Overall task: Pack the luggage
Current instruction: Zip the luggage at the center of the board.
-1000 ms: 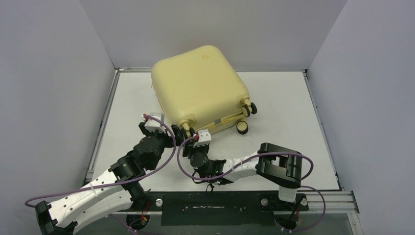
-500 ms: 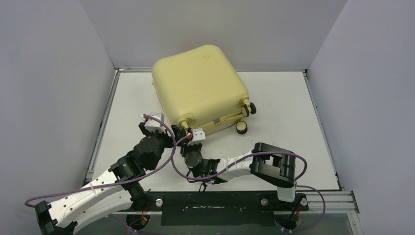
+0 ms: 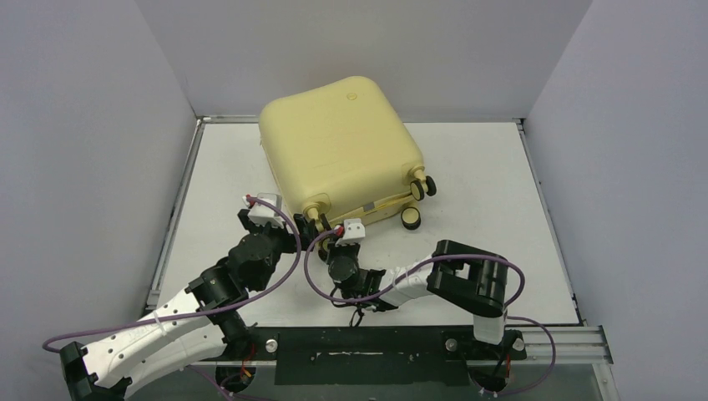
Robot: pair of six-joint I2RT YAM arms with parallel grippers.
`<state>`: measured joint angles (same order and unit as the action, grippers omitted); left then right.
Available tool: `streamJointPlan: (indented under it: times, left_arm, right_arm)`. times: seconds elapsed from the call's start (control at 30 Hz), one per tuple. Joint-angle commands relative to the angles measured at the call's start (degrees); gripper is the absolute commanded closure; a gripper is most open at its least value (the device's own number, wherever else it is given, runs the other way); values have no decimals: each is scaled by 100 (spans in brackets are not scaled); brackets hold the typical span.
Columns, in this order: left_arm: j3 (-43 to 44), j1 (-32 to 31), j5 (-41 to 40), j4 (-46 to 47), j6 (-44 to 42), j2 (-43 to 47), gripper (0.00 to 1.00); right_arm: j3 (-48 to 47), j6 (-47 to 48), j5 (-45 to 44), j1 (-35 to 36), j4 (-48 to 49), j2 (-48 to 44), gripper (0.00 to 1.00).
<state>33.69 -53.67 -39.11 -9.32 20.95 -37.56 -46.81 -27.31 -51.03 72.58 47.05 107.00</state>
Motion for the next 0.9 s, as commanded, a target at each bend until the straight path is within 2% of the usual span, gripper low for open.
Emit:
streamJointPlan:
  times: [0.0, 0.13, 0.23, 0.3, 0.4, 0.47, 0.57, 0.67, 0.77, 0.87]
  left_arm:
    - [136, -30, 102, 106, -18, -47, 3]
    - [185, -30, 104, -11, -37, -86, 3]
    - [200, -76, -79, -262, 143, -4, 3]
    - [134, -83, -178, -402, 344, 119, 3]
    - [-141, -52, -406, -612, 1030, 400, 3]
    - [-430, -39, -458, -608, 1319, 655, 3]
    - [-912, -30, -473, -427, 1720, 1119, 3]
    - [-1358, -27, -89, 257, 1499, 1606, 3]
    - [-1277, -21, -50, 546, 1276, 1753, 3]
    - [-867, -16, -288, 358, 1042, 1436, 3]
  right_arm:
    - [277, 316, -87, -114, 492, -252, 100]
    - [608, 647, 171, -56, 600, -561, 100]
    - [752, 686, 518, -60, -101, -1079, 98]
    - [755, 689, 851, -97, -689, -1442, 78]
    - [823, 604, 1531, -313, -1329, -2018, 40]
    - [848, 384, 2020, -555, -1688, -2354, 29]
    - [866, 77, 2756, -1002, -2165, -2849, 21]
    - [795, -7, 3070, -1398, -2721, -3504, 20]
    - [551, 118, 3142, -1971, -3543, -4198, 18]
    - [251, 261, 3203, -2760, -4328, -4798, 12]
